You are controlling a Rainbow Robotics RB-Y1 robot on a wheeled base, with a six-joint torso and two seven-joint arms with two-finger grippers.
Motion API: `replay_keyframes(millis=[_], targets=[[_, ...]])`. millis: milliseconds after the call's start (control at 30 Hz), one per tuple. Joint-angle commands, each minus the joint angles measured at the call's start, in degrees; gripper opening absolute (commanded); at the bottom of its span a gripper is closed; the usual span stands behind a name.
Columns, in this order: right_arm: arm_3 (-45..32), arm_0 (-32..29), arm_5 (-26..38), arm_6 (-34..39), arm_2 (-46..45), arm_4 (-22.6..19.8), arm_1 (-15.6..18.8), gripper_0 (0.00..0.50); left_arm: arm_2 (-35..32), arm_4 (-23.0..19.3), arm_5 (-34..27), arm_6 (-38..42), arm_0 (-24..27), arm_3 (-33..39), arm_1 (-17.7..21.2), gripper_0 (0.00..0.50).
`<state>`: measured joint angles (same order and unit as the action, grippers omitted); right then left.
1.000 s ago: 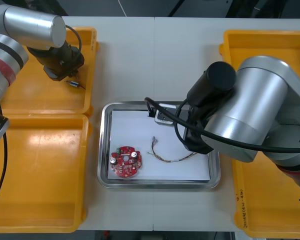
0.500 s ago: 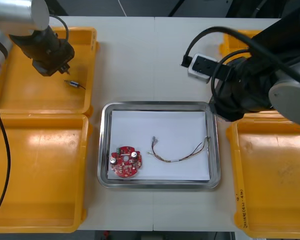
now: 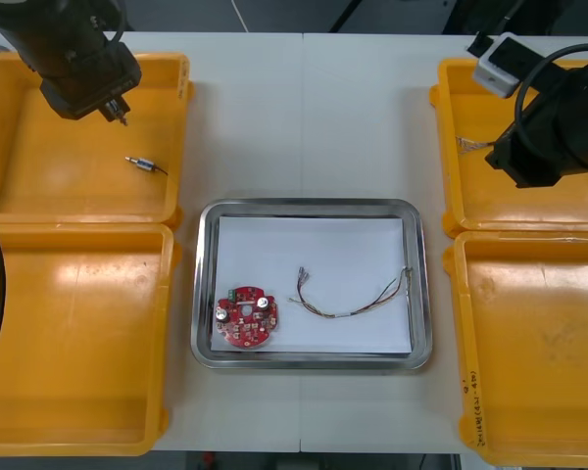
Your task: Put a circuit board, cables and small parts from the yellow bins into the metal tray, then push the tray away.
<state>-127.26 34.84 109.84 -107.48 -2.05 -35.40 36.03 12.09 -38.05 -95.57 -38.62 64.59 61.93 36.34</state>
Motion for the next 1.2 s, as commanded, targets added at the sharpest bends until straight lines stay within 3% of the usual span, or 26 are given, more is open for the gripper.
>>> replay_keyframes(millis=[33, 233, 533, 867, 1200], targets=[[3.2, 0.0, 0.2, 0.4, -6.3, -0.3, 1.9, 0.5, -1.2, -1.5, -4.7, -1.3, 0.6, 9.9, 2.0, 0.0], [8.5, 1.8, 0.2, 1.2, -8.3, 2.5, 1.9, 0.5, 0.7, -2.7, -8.2, 3.1, -4.6, 23.8, 0.8, 0.0], [18.4, 7.0, 0.2, 5.5, -9.4, 5.1, 1.9, 0.5, 6.6, -4.0, -8.8, 8.9, -8.4, 34.1, -1.4, 0.0], [28.3, 11.5, 0.2, 17.0, -9.3, 5.0, 1.6, 0.5, 12.3, -4.3, -7.4, 9.5, -11.2, 36.6, -3.6, 0.001], [43.7, 21.5, 0.2, 27.2, -5.9, 8.0, 0.7, 0.5, 18.9, -4.2, -2.4, 9.8, -14.0, 36.7, -5.1, 0.0]])
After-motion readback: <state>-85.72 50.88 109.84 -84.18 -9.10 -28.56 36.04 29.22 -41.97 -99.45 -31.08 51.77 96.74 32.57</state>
